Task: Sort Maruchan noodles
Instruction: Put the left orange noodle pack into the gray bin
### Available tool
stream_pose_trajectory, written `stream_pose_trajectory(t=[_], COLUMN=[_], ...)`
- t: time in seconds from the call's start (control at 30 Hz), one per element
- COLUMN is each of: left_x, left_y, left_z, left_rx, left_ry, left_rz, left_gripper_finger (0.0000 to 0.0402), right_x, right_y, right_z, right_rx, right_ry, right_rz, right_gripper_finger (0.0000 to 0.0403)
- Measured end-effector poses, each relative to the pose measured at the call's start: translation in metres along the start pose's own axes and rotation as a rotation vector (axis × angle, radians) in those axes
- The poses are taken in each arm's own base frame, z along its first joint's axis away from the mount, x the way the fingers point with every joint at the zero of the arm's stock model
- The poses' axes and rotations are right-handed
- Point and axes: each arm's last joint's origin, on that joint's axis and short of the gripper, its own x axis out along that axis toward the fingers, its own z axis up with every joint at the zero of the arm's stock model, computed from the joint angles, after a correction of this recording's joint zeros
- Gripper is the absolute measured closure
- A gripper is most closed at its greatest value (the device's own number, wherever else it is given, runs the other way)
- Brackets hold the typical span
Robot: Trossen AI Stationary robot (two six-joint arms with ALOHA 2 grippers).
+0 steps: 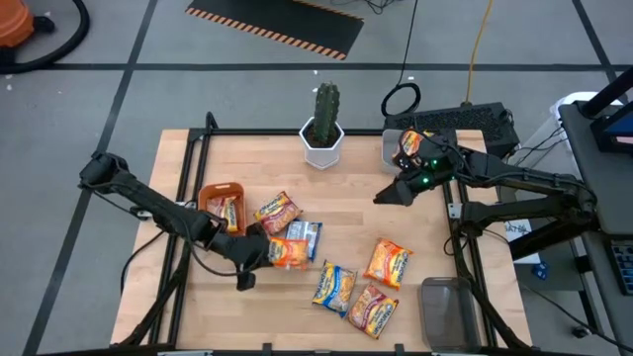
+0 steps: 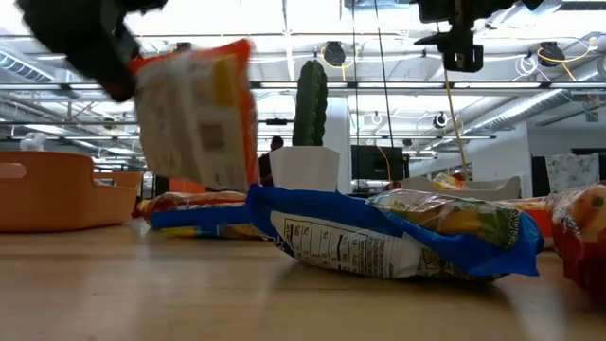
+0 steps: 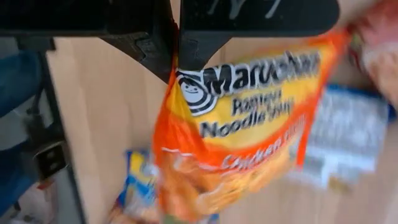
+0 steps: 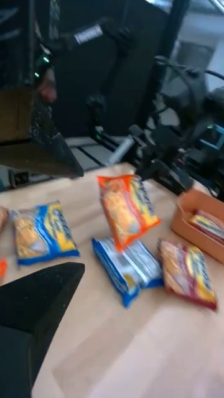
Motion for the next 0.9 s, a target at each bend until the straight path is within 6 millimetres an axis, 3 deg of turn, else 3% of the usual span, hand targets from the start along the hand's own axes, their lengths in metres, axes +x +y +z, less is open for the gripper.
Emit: stream_pose_trajectory(t=[0.3, 0.47, 0.63, 0.9], left_x=[-0.036, -0.059, -0.084, -0.115], left_y=[-0.001, 0.002, 0.009, 0.022], left_z=[0.048, 0.072, 0.094, 0.119], left_rx=[0.220, 0.407, 0.627, 0.875], left_ry=[0.031, 0.038, 0.079, 0.072], left_rz=[0.079, 0.147, 0.204, 0.200], left_gripper_finger=[0.0401, 0.0401, 0.0401, 0.0401], right_x=[0.003, 0.009, 0.030, 0.077], right_y=[0.010, 0.013, 0.014, 0.032], right_z=[0.001, 0.005, 0.008, 0.019], right_rx=[-0.035, 0.072, 0.113, 0.183], right_ry=[-0.052, -0.135, -0.124, -0.183], right_rz=[0.043, 0.038, 0.046, 0.275], right_gripper_finger=[0.0174, 0.0174, 0.0174, 0.0144])
